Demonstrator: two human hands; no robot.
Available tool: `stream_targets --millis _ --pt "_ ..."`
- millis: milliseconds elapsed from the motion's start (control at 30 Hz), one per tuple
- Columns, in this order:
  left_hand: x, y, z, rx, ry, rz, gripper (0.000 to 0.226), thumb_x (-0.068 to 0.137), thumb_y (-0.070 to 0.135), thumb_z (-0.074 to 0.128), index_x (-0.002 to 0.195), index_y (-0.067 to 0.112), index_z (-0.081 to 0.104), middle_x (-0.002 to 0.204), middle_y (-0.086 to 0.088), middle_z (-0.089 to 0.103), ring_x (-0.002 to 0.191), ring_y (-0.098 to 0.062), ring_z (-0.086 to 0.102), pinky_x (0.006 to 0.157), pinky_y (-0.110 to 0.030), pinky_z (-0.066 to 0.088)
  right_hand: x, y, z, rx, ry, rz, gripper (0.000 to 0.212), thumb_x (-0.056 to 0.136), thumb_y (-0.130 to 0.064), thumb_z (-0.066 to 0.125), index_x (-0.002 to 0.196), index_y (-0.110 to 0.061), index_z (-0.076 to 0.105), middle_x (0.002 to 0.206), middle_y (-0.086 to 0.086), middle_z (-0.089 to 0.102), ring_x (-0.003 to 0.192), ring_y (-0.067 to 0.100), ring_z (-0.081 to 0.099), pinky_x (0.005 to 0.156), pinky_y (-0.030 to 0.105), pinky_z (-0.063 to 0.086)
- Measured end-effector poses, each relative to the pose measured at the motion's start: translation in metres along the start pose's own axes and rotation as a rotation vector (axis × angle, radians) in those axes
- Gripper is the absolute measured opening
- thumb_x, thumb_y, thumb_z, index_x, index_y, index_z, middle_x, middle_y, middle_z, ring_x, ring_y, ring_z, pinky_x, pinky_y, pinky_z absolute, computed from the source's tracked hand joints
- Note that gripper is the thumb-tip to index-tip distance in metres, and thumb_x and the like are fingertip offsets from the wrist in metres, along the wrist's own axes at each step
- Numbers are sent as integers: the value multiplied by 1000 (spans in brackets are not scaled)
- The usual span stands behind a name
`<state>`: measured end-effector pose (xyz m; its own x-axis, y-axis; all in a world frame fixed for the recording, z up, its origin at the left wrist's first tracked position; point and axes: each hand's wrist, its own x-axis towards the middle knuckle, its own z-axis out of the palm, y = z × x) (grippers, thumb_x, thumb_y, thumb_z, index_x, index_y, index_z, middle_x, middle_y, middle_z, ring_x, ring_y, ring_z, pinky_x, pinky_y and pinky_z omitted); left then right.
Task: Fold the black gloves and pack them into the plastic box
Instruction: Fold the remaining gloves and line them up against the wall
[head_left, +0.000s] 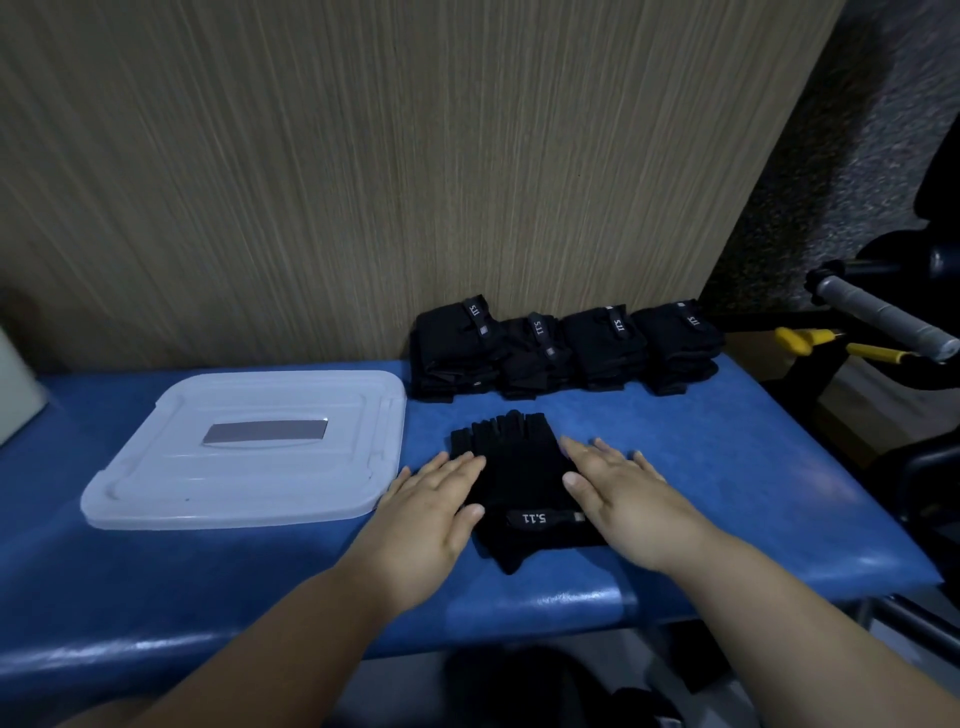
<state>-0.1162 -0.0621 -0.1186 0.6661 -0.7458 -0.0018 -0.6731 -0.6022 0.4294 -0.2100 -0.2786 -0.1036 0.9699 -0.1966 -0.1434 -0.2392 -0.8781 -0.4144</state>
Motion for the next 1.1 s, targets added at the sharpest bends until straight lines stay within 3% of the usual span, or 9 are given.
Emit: stream_targets --millis 167,333,433,600,733,800,900,1000,1100 --pt "-3 3 -4 -42 37 180 68 92 1 47 145 40 30 133 32 24 131 14 11 110 -4 7 -1 10 -9 161 93 -130 42 100 -16 42 138 -34 46 143 -19 38 136 2 32 110 12 21" --pt "3 2 -5 -197 -13 114 66 90 2 54 138 46 39 131 30 37 127 10 31 97 5 16 -2 15 -12 140 19 -134 56 89 4 50 129 -35 57 136 -29 40 124 -9 38 89 -8 22" --pt "9 1 -3 -247 -12 90 65 88 6 59 124 57 41 122 40 36 124 12 30 103 -4 22 -1 14 -11 155 18 -133 62 84 7 52 129 -35 57 139 -26 41 126 -7 39 97 -3 25" --pt "14 7 7 -245 132 26 52 83 9 66 98 55 49 115 26 53 114 4 42 95 -10 31 2 16 -9 146 26 -128 61 81 0 60 128 -39 57 142 -24 43 132 0 39 115 35 28" --pt "16 9 8 -377 153 -41 10 90 36 60 96 44 58 97 14 65 94 -5 59 83 -28 49 4 19 -8 198 45 -164 60 78 -8 72 127 -39 58 135 -30 45 128 -3 43 112 29 33" --pt "14 12 4 -538 170 -83 16 89 49 56 100 39 61 94 12 70 91 -8 65 84 -36 53 3 17 -9 219 72 -199 59 73 -16 81 118 -46 58 127 -39 41 126 -6 41 109 20 33" --pt "13 17 0 -683 187 -157 17 94 43 51 101 32 63 98 12 71 97 -5 65 92 -34 51 2 9 -6 332 138 -228 53 67 -18 87 93 -53 57 118 -38 47 117 -8 47 97 10 36" --pt "11 23 -1 -747 206 -227 17 97 38 48 98 29 63 98 11 71 98 -3 63 92 -29 49 5 4 0 522 227 -245 27 69 -21 84 83 -39 68 99 -21 65 95 -1 61 84 16 47" --pt "11 24 -1 -759 232 -271 33 97 41 45 98 13 61 98 -7 68 98 -22 62 89 -42 49 5 0 1 637 233 -190 8 81 -20 75 86 -23 70 74 -14 67 70 -2 58 70 19 48"
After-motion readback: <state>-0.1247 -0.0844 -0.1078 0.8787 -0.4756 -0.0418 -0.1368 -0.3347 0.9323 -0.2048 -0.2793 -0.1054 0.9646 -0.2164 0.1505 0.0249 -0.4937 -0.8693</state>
